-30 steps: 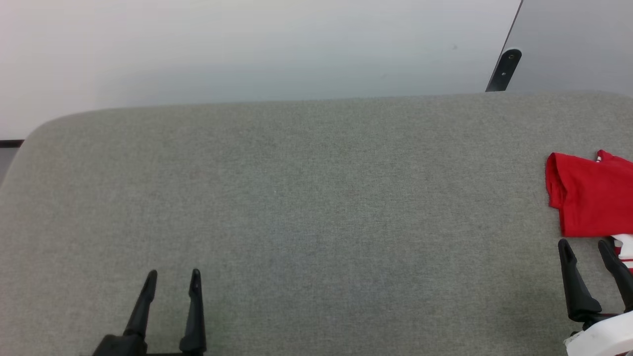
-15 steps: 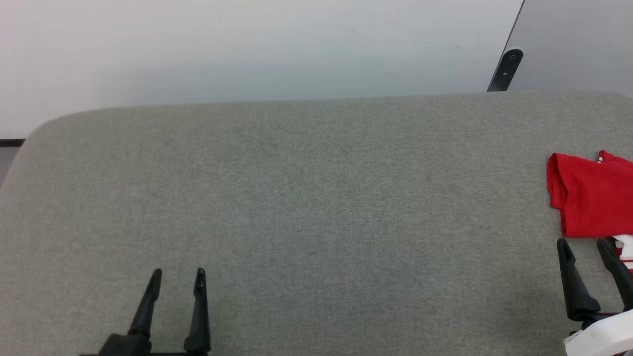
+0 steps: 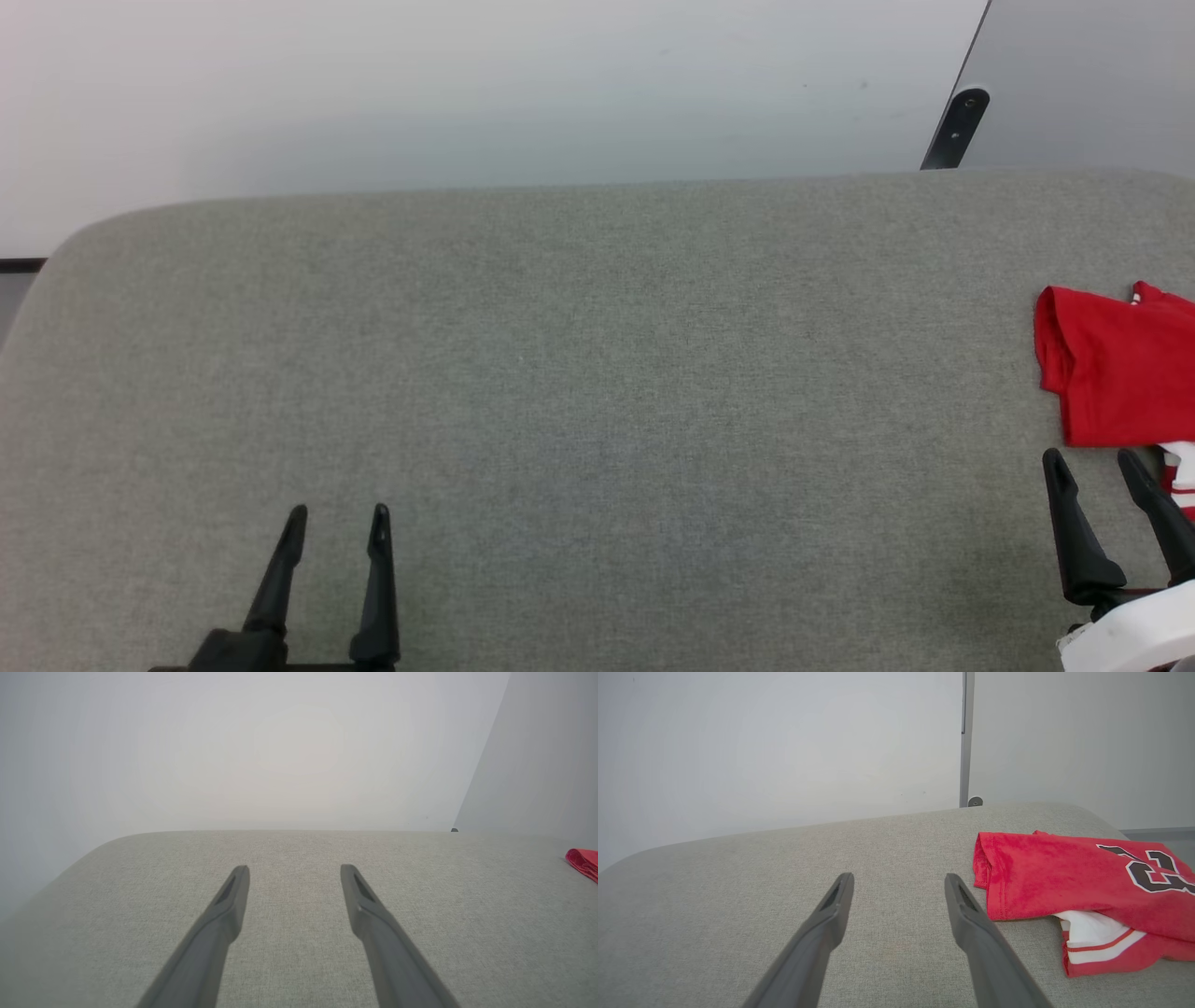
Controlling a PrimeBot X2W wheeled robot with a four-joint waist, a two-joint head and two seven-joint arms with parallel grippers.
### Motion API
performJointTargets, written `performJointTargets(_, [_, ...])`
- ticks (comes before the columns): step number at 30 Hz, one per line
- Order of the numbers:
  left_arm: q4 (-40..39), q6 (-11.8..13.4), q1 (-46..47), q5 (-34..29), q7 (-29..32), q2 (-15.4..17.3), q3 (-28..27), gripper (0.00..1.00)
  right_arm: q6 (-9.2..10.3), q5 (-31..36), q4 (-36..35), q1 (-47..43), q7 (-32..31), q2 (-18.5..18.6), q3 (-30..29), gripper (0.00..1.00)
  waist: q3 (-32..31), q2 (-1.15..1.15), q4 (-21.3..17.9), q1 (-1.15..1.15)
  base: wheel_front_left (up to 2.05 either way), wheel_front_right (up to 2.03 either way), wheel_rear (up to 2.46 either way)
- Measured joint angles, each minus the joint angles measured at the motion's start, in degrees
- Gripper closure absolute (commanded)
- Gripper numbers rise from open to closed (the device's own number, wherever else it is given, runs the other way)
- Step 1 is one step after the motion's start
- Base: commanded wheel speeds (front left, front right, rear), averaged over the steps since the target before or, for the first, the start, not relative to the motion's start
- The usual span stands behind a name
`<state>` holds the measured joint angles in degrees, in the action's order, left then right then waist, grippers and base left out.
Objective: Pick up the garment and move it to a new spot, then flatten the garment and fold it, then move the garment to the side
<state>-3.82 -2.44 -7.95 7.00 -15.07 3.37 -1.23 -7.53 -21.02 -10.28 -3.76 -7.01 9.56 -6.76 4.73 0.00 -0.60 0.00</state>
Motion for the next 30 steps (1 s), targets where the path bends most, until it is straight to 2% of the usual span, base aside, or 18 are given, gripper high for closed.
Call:
performJointTargets(14, [0.0, 0.4, 0.5, -0.1, 0.0, 0.1, 0.3, 0.00, 0.00, -0.1, 0.0, 0.5, 0.3, -0.1, 0.5, 0.00, 0.3, 0.00, -0.1, 0.00, 0.00, 0.00, 0.00])
performJointTargets(15, [0.4, 0.4, 0.5, 0.0, 0.0, 0.1, 0.3, 1.00, -0.01, -0.1, 0.4, 0.5, 0.3, -0.2, 0.5, 1.00, 0.3, 0.00, -0.1, 0.00, 0.00, 0.00, 0.00])
performJointTargets(20, [2.9, 0.4, -0.3, 1.1, 0.3, -0.3, 0.6, 1.00, -0.01, -0.9, 3.1, -0.4, 0.1, -1.2, 0.7, 1.00, 0.3, 0.00, -0.1, 0.00, 0.00, 0.00, 0.00])
performJointTargets(30, [4.8, -0.2, 1.0, 13.0, 2.6, 0.0, 0.5, 1.00, -0.01, -10.4, 5.9, -0.1, 0.1, -1.9, 0.7, 1.00, -0.1, 0.00, -0.1, 0.00, 0.00, 0.00, 0.00])
